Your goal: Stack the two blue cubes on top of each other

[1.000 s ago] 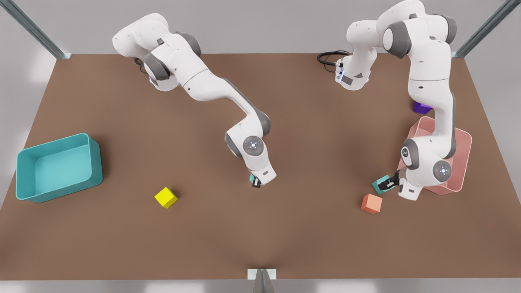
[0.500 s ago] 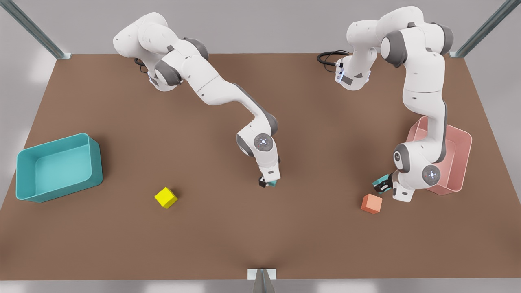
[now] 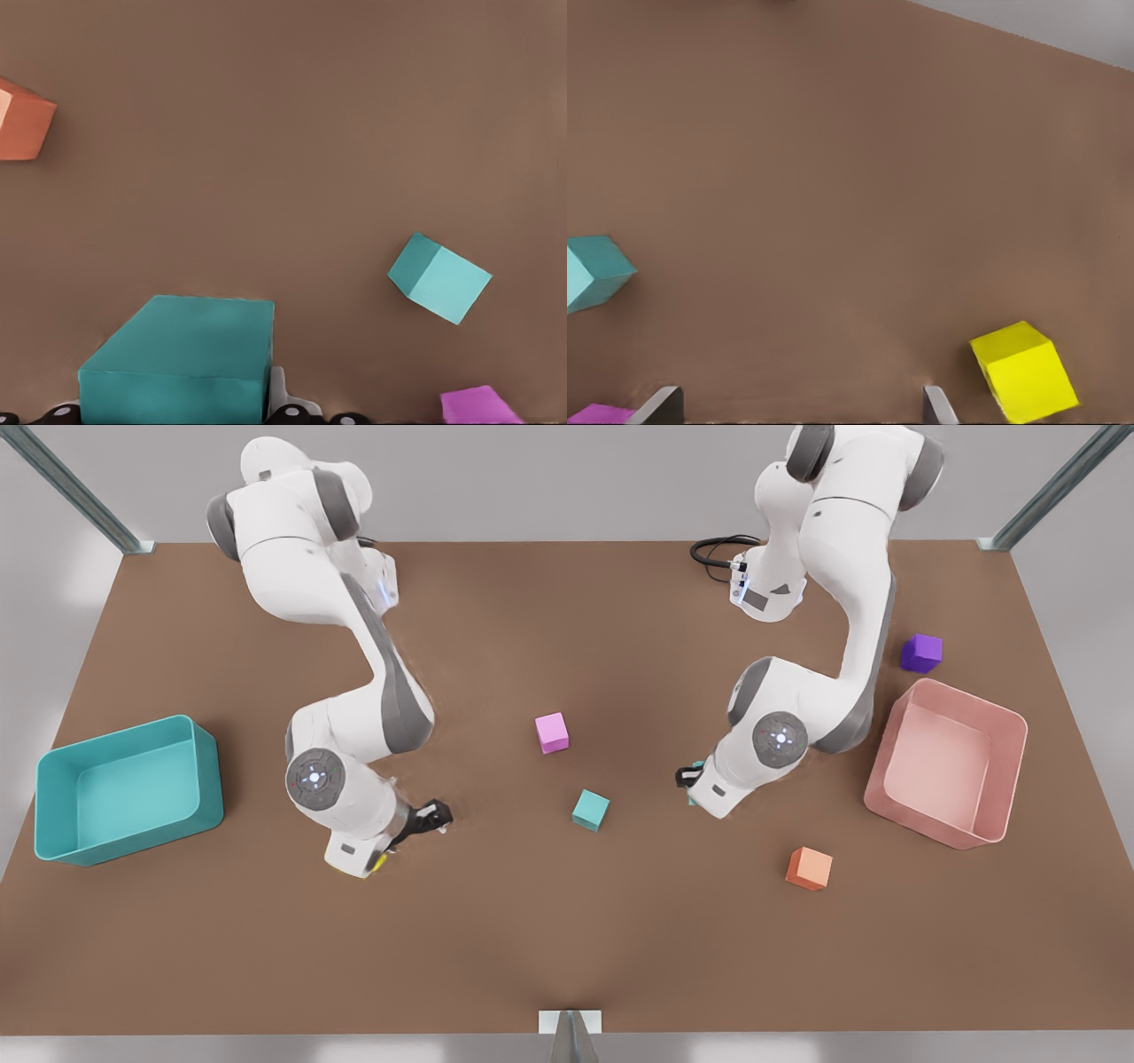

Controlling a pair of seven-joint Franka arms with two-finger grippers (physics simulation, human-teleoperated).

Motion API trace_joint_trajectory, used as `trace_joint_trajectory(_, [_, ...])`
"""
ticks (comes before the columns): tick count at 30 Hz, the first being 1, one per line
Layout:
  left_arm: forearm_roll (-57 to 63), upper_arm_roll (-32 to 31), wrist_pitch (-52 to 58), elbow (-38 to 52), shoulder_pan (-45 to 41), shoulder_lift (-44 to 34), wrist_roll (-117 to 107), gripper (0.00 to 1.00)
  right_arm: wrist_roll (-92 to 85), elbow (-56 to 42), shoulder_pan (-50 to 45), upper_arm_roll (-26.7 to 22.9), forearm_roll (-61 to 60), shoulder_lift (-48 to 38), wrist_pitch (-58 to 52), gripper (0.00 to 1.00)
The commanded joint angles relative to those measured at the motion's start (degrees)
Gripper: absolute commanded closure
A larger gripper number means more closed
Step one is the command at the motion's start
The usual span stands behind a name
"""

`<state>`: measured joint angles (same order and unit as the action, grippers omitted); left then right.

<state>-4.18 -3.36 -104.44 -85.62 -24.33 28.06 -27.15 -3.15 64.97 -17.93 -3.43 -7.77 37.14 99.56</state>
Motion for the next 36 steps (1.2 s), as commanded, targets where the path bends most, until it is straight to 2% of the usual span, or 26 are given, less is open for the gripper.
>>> trace_joint_trajectory(1, [0.9,-0.9,10.0,9.0,-4.9,7.5,-19.1,0.48,7.5,-0.4,4.0,-1.9,4.2,-2.0,-22.2,0.00])
trace_joint_trajectory(3, [0.7,-0.9,2.4,11.4,-7.2,12.0,-19.9,0.47,6.8,-0.5,3.6,-2.2,11.8,-8.5,-26.7,0.00])
trace_joint_trajectory(4, [0.8,-0.9,-3.3,11.4,-7.8,13.9,-21.1,0.47,-0.3,-0.1,3.9,-2.0,11.3,-13.1,-29.7,0.00])
trace_joint_trajectory(5, [0.8,-0.9,-4.2,11.4,-8.0,14.0,-21.4,0.47,-0.3,1.9,6.1,-0.2,11.8,-16.9,-29.3,0.00])
trace_joint_trajectory(6, [0.7,-1.0,-7.8,11.4,-8.8,15.1,-21.5,0.47,0.6,12.3,8.7,2.7,12.1,-26.4,-26.7,0.00])
trace_joint_trajectory(7, [0.8,-0.9,-8.5,11.4,-8.7,15.7,-21.3,0.47,4.0,14.9,8.7,3.9,12.1,-28.9,-26.1,0.00])
trace_joint_trajectory(24, [0.4,-1.8,-13.9,11.4,-9.2,18.2,-21.2,0.46,5.9,15.7,9.7,4.3,12.1,-28.3,-25.6,0.00])
trace_joint_trajectory(28, [0.4,-2.4,-14.7,11.4,-9.2,18.7,-21.2,0.45,6.4,16.9,11.9,6.1,12.0,-29.2,-24.9,0.00])
trace_joint_trajectory(30, [0.5,-2.5,-14.7,11.4,-9.2,19.1,-21.2,0.41,6.4,16.9,11.9,6.1,12.0,-29.0,-24.9,0.00])
trace_joint_trajectory(31, [0.4,-2.5,-15.1,11.4,-9.2,19.1,-21.2,0.32,6.3,16.9,11.9,6.1,12.0,-29.0,-24.9,0.00])
trace_joint_trajectory(32, [0.4,-2.5,-15.3,11.4,-9.2,19.1,-21.1,0.00,6.3,16.9,11.9,6.1,12.0,-28.9,-24.9,0.00])
trace_joint_trajectory(36, [0.4,-2.5,-15.3,11.4,-9.2,19.1,-21.1,0.00,6.3,16.9,11.9,6.1,11.9,-28.5,-24.9,0.00])
